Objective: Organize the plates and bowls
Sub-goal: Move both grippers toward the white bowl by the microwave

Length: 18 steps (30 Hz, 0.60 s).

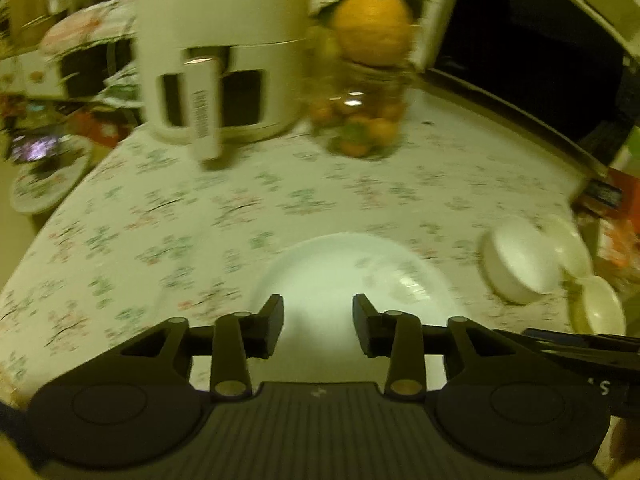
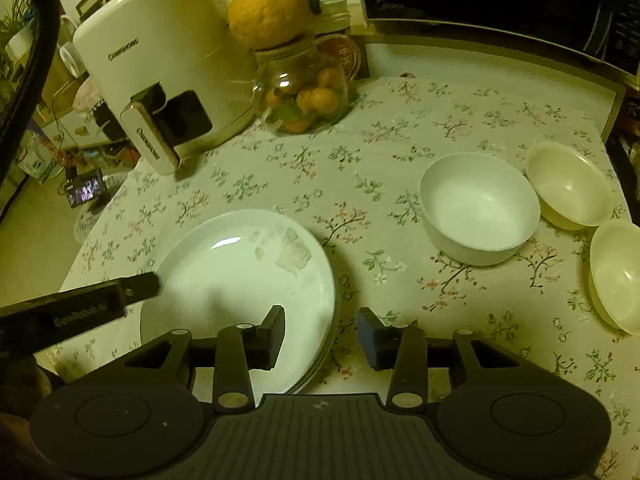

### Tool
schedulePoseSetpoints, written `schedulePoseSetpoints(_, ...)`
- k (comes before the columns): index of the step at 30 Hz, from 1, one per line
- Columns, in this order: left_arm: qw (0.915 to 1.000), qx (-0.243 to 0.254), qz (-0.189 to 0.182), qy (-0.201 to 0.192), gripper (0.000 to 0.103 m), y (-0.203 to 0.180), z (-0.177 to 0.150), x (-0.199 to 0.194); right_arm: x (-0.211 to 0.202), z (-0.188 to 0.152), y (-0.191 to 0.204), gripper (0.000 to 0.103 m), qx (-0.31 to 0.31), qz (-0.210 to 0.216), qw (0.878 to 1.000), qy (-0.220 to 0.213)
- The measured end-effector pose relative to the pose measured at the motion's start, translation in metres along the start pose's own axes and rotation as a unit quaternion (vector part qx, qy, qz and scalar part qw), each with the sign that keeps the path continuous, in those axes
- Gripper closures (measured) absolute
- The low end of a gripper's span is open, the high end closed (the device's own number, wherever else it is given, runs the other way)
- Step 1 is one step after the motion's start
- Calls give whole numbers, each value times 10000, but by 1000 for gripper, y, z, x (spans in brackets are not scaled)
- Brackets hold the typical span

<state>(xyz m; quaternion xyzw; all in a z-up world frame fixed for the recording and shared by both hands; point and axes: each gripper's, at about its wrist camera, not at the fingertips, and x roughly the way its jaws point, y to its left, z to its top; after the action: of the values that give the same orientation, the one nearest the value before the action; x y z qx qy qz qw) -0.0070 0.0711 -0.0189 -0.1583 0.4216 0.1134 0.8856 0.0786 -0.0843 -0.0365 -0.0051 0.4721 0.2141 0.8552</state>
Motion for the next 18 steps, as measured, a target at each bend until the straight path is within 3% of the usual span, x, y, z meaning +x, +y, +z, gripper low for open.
schedulePoseSetpoints(6, 9978, 503, -418, -130, 51, -35, 24, 11, -15, 15, -44, 58, 637, -140, 9976, -243)
schedulePoseSetpoints(13, 9930, 1036, -571, -60, 29, -80, 36, 34, -27, 28, -95, 48, 1386, -419, 9882, -502)
schedulePoseSetpoints(18, 9866, 1477, -683, 123, 23, -112, 36, 56, -23, 29, -115, 43, 1778, -532, 9818, -418)
